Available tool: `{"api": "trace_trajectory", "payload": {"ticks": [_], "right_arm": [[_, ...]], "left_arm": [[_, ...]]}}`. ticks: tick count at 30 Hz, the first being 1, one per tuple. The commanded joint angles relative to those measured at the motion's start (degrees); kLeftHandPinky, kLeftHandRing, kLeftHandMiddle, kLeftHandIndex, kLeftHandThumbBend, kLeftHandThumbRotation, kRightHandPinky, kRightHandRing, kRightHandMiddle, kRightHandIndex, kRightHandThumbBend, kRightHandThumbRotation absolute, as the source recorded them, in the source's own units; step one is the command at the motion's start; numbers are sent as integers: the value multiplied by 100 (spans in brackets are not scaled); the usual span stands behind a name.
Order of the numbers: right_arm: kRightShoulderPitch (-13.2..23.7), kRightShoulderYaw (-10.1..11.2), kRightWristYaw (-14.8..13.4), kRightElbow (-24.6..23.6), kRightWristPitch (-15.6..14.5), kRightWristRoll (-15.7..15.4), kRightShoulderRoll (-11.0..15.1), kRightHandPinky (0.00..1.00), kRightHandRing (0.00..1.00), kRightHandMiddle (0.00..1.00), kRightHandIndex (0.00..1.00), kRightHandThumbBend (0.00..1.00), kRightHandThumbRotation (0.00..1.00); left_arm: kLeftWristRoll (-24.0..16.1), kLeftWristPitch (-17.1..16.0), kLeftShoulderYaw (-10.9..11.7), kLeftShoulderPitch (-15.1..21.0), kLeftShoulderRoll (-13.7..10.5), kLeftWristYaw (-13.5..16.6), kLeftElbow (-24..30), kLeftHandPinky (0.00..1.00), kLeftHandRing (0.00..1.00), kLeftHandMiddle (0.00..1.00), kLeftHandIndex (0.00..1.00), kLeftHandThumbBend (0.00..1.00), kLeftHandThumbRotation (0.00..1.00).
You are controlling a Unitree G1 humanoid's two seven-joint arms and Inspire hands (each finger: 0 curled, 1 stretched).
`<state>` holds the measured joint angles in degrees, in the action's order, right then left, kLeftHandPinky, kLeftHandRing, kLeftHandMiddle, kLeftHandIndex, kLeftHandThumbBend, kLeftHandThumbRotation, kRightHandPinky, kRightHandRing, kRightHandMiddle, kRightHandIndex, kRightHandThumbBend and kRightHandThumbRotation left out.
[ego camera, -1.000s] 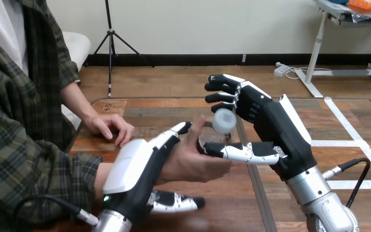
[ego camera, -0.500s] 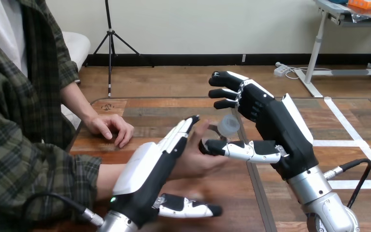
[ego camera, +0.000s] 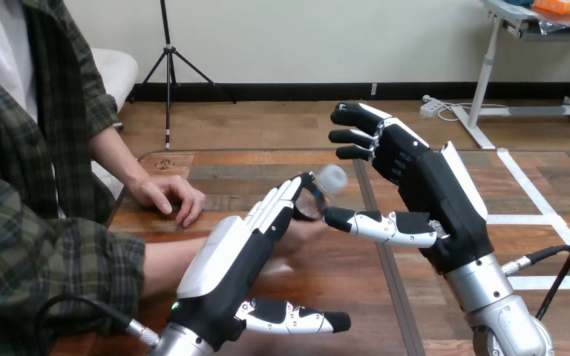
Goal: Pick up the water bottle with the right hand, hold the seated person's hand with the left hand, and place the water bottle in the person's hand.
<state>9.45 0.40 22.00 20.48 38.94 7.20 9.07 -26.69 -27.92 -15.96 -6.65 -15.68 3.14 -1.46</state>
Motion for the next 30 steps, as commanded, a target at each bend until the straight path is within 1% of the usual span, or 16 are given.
{"api": "trace_trajectory", "payload": {"ticks": [1, 5, 11, 14, 15, 20, 21, 22, 23, 24, 27, 30], "right_arm": [[249, 72, -94, -248, 50, 130, -83, 78, 83, 87, 84, 71, 6], [233, 84, -149, -268, 56, 107, -100, 79, 84, 87, 84, 70, 7], [207, 97, -224, -299, 64, 122, -137, 80, 85, 87, 84, 70, 8], [191, 101, -269, -311, 81, 126, -158, 80, 85, 87, 84, 69, 9], [184, 105, -284, -311, 87, 137, -170, 80, 85, 87, 84, 69, 9], [155, 113, -319, -318, 89, 200, -210, 79, 85, 87, 84, 68, 10], [147, 120, -342, -316, 99, 197, -224, 79, 85, 87, 83, 68, 10], [143, 123, -359, -314, 108, 192, -231, 79, 84, 87, 83, 68, 10], [140, 126, -370, -313, 113, 189, -236, 79, 84, 87, 83, 68, 11], [131, 133, -386, -309, 135, 193, -250, 79, 84, 87, 83, 67, 11], [116, 146, -406, -291, 180, 222, -285, 78, 84, 86, 83, 67, 11], [109, 161, -413, -253, 229, 262, -325, 77, 83, 86, 82, 66, 11]], "left_arm": [[304, -223, 92, 220, 54, -48, 0, 100, 100, 100, 100, 100, 28], [497, -369, 99, 214, 94, -73, -74, 100, 100, 100, 100, 100, 28], [904, -898, 123, 254, 236, -18, -390, 100, 100, 100, 100, 99, 27], [1084, -1143, 154, 261, 356, 38, -541, 100, 100, 100, 100, 97, 28], [1213, -1245, 162, 259, 426, 44, -606, 100, 100, 100, 100, 97, 28], [1598, -1542, 204, 238, 663, 38, -811, 97, 98, 98, 98, 91, 32], [1693, -1627, 218, 226, 751, 65, -866, 96, 98, 98, 97, 90, 33], [1750, -1688, 231, 221, 810, 77, -907, 93, 96, 95, 95, 87, 36], [1790, -1735, 244, 219, 854, 80, -940, 92, 95, 94, 94, 86, 37], [1869, -1850, 250, 217, 932, 95, -1003, 90, 94, 94, 94, 85, 38], [1995, -2091, 270, 227, 1074, 96, -1147, 86, 91, 91, 91, 78, 42], [2036, -2278, 292, 246, 1167, 95, -1276, 82, 88, 89, 90, 70, 47]]}}
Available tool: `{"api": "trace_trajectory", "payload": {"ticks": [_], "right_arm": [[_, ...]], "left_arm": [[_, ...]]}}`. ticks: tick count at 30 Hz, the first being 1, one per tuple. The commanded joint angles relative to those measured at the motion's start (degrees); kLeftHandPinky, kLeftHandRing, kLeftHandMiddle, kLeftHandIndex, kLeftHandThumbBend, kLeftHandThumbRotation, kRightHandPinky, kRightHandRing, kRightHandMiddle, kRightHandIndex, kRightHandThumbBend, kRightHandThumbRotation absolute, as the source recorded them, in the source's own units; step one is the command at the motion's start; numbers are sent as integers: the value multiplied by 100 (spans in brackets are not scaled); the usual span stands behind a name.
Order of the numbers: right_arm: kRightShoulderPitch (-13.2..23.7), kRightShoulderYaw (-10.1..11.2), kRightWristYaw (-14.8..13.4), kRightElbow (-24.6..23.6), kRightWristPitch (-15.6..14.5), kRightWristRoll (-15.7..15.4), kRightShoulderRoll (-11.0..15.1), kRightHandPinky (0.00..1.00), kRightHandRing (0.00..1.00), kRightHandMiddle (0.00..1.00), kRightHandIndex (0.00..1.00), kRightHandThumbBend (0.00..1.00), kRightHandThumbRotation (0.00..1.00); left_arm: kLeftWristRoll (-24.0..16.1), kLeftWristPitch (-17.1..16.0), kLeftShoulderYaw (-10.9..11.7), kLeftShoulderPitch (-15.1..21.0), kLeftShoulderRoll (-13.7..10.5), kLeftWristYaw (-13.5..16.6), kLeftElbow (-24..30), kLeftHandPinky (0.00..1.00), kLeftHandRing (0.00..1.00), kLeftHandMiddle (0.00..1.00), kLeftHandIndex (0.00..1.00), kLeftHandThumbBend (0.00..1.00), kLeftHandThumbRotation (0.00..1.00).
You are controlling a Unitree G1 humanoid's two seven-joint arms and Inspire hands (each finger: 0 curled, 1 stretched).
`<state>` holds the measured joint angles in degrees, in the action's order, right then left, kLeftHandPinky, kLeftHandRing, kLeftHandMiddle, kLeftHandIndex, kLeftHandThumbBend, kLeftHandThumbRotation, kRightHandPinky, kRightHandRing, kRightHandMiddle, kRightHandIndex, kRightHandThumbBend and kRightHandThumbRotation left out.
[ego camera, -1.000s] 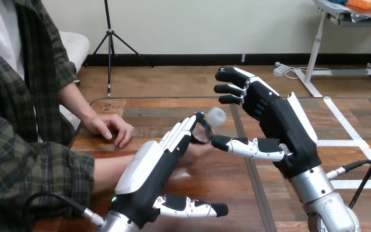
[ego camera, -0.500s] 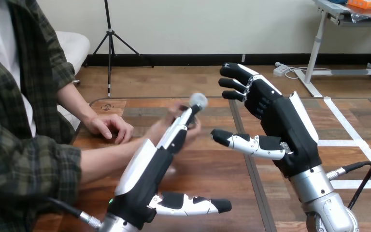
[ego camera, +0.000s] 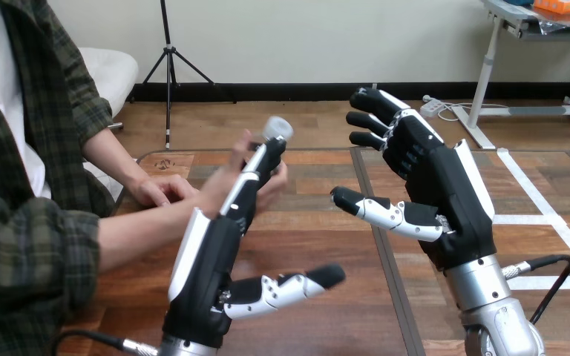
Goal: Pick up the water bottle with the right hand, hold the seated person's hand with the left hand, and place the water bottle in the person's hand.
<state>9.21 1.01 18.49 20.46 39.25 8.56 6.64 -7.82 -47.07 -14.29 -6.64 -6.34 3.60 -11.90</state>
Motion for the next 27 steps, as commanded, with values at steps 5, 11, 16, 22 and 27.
{"api": "trace_trajectory", "payload": {"ticks": [5, 11, 16, 22, 27], "right_arm": [[101, 119, -86, -223, 275, 179, -136, 76, 83, 85, 81, 64, 12], [7, 126, -176, -254, 277, 234, -234, 73, 82, 84, 80, 61, 13], [-60, 144, -273, -225, 383, 211, -335, 72, 81, 83, 79, 59, 14], [-162, 151, -361, -244, 418, 216, -448, 70, 79, 82, 78, 56, 16], [-263, 156, -400, -294, 396, 297, -563, 69, 78, 82, 76, 56, 18]], "left_arm": [[71, -613, 168, 248, 336, 66, -380, 75, 84, 87, 88, 57, 57], [-107, -819, 214, 199, 483, 126, -456, 71, 82, 85, 85, 44, 64], [-390, -1007, 271, 155, 615, 271, -528, 69, 80, 84, 84, 36, 68], [-647, -1061, 274, 49, 778, 455, -532, 67, 78, 82, 83, 30, 77], [-627, -1058, 185, -34, 893, 504, -532, 67, 77, 80, 82, 28, 82]]}}
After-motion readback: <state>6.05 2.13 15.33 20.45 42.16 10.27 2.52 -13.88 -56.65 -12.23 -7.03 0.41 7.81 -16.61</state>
